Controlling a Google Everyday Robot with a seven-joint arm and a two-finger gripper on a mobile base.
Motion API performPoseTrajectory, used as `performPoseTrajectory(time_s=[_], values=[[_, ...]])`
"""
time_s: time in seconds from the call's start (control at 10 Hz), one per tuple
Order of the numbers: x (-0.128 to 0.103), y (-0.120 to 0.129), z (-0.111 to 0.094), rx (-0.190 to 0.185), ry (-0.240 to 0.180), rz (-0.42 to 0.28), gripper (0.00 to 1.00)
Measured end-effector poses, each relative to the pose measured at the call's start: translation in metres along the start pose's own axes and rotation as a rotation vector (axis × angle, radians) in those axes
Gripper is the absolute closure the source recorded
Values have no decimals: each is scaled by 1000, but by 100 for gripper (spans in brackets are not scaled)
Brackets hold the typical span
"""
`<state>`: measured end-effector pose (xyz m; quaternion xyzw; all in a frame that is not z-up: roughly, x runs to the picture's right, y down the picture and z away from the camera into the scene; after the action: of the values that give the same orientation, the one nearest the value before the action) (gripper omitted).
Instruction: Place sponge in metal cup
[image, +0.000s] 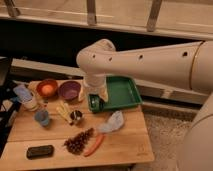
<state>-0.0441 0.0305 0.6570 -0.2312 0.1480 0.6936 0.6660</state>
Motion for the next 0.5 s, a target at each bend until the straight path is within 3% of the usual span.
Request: performPoseTrajectory(time_s=[0.3, 0.5], values=[[-30, 25, -5, -22, -56, -134, 26], [-59, 64, -6, -57, -85, -245, 26]])
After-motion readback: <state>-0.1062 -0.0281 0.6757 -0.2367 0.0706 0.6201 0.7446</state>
